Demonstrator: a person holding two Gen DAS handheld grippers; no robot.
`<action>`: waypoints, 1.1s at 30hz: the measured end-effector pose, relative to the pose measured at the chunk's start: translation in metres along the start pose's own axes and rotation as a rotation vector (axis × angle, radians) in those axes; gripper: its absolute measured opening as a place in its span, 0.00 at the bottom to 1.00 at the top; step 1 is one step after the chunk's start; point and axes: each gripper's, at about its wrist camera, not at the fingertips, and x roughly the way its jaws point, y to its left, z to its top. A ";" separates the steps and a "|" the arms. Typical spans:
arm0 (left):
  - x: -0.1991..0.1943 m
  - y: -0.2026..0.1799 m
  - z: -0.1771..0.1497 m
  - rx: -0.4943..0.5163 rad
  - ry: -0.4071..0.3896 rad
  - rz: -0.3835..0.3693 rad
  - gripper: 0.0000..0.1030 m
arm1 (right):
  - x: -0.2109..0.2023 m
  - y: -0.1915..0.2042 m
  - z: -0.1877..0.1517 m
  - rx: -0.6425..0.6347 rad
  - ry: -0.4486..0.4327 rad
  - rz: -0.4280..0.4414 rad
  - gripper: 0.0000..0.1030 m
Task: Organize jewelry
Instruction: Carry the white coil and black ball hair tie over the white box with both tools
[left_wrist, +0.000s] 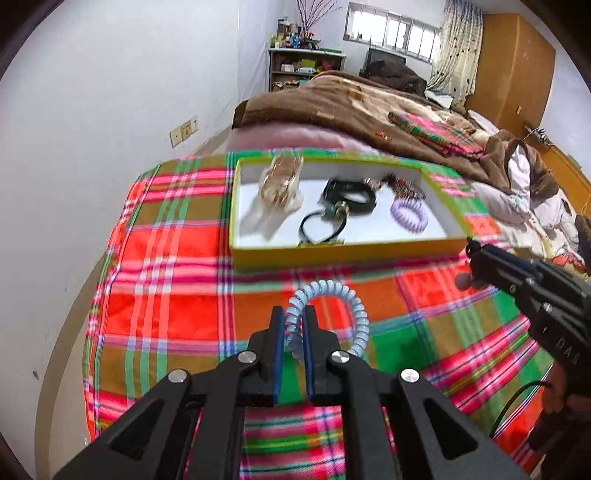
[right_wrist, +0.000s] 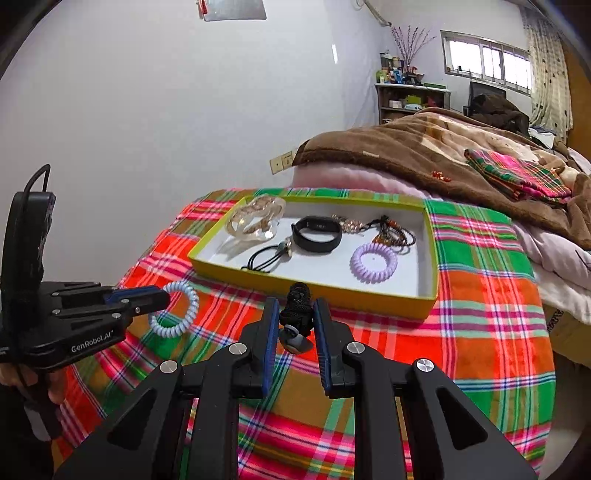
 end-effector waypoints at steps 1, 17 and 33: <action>0.000 -0.001 0.004 -0.002 -0.005 -0.003 0.10 | -0.001 -0.002 0.002 0.003 -0.003 -0.003 0.19; 0.024 -0.027 0.067 -0.011 -0.039 -0.089 0.10 | 0.010 -0.042 0.030 0.063 -0.014 -0.031 0.19; 0.069 -0.038 0.086 -0.022 0.022 -0.125 0.10 | 0.048 -0.078 0.037 0.128 0.058 -0.042 0.19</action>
